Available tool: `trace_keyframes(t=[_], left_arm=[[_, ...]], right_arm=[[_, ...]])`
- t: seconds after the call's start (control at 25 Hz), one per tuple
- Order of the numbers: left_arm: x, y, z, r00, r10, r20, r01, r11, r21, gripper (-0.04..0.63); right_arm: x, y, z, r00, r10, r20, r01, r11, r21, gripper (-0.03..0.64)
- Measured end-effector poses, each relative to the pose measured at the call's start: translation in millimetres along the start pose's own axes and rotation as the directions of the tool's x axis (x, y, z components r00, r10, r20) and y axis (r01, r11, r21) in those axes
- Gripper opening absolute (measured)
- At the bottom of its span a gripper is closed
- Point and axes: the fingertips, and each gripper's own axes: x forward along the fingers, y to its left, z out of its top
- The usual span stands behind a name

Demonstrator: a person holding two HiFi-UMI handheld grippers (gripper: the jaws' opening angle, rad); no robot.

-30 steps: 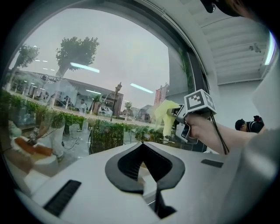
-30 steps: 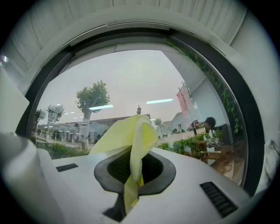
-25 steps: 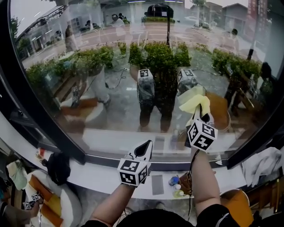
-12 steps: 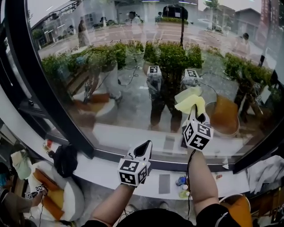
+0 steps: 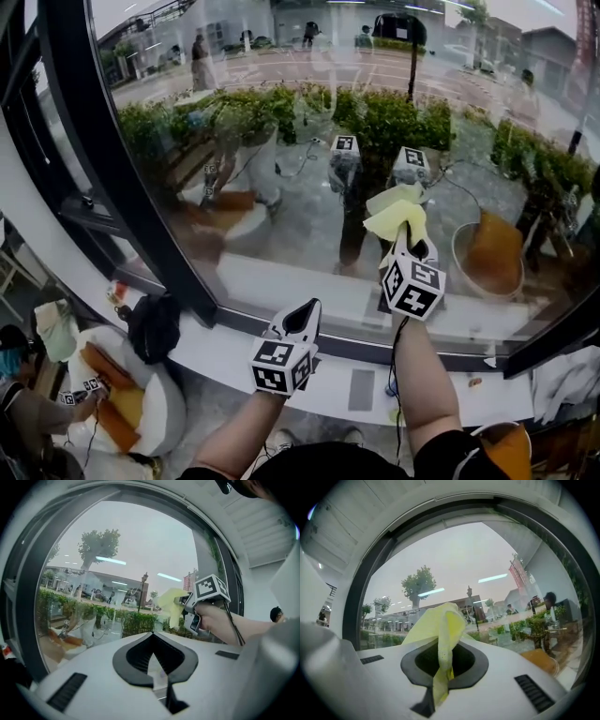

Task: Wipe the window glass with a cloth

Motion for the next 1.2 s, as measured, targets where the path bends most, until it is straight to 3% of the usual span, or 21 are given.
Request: trace_keyframes(t=[0.32, 0.64, 1.2], left_arm=[[-25, 36, 1, 0.998, 0.055, 0.008, -0.055, 0.998, -0.021, 0.006], [-58, 116, -2, 0.995, 0.096, 0.005, -0.096, 0.994, -0.054, 0.006], [-53, 134, 2, 0.994, 0.104, -0.012, -0.104, 0.994, -0.032, 0.006]], right_arm=[[16, 64, -13, 0.997, 0.078, -0.025, -0.078, 0.997, -0.001, 0.032], [42, 158, -37, 0.991, 0.121, -0.052, -0.122, 0.992, -0.013, 0.032], [52, 195, -52, 0.985, 0.161, -0.061, -0.162, 0.987, -0.014, 0.032]])
